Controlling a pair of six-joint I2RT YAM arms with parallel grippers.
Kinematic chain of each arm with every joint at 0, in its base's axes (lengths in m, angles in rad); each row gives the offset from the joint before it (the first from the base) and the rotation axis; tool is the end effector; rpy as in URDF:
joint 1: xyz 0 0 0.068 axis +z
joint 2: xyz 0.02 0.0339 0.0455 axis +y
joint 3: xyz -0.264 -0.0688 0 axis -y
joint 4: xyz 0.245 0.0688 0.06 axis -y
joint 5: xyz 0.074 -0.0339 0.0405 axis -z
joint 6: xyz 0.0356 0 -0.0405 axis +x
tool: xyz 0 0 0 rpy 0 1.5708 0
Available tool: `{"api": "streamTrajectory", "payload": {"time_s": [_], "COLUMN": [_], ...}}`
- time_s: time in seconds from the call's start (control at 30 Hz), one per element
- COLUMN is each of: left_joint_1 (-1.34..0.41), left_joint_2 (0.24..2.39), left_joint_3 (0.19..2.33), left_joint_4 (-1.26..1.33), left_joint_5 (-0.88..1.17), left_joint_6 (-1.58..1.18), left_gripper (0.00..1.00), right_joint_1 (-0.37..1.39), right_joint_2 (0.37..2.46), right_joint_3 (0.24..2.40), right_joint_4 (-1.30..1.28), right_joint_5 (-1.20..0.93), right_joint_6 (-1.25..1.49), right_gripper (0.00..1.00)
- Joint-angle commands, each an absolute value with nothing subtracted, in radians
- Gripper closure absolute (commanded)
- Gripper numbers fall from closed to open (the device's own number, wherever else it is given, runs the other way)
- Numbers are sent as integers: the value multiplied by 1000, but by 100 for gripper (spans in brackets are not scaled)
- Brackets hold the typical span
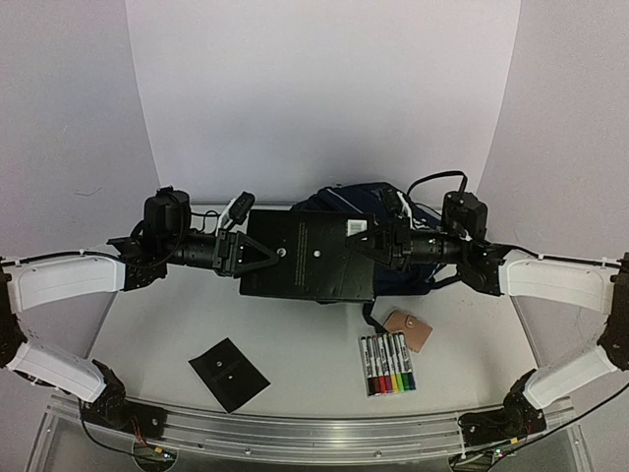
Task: Pack the student bag
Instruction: Pick up the book from the center of the board.
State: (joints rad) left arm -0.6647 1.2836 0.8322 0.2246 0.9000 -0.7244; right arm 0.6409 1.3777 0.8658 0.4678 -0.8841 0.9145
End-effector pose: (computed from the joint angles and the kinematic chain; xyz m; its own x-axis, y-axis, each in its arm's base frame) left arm 0.2075 -0.1981 0.2922 -0.7848 0.0916 -0.6130 0.6198 0.1057 -0.7776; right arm 0.2311 0.2067 0.3006 -0.8125 0.0205 -0.5826 -0.5812 0.0491 0.8123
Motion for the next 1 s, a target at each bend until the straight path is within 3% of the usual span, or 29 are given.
{"api": "streamTrajectory", "payload": {"time_s": [0.0, 0.17, 0.3, 0.4, 0.43, 0.5, 0.6, 0.8, 0.97], "left_joint_1": [-669, -660, -650, -633, -622, -585, -505, -356, -243], "left_joint_2": [1303, 1303, 1297, 1292, 1288, 1274, 1231, 1153, 1170], "left_joint_3": [884, 867, 847, 835, 828, 810, 777, 781, 796], "left_joint_4": [326, 349, 374, 381, 381, 379, 377, 263, 202], "left_joint_5": [1009, 1012, 991, 952, 933, 889, 845, 793, 806], "left_joint_6": [-720, -736, -758, -789, -803, -836, -881, -911, -954], "left_gripper": [65, 72, 92, 99, 100, 100, 100, 100, 100], "right_joint_1": [626, 615, 612, 611, 611, 610, 609, 611, 618], "right_joint_2": [1386, 1397, 1406, 1400, 1393, 1376, 1355, 1355, 1399], "right_joint_3": [925, 929, 935, 943, 946, 953, 984, 1136, 1233], "right_joint_4": [469, 460, 446, 433, 429, 419, 323, -80, -220], "right_joint_5": [-916, -946, -955, -940, -932, -908, -836, -520, -293], "right_joint_6": [894, 880, 858, 818, 799, 760, 664, 346, 189], "right_gripper": [100, 100, 99, 77, 71, 48, 27, 9, 4]}}
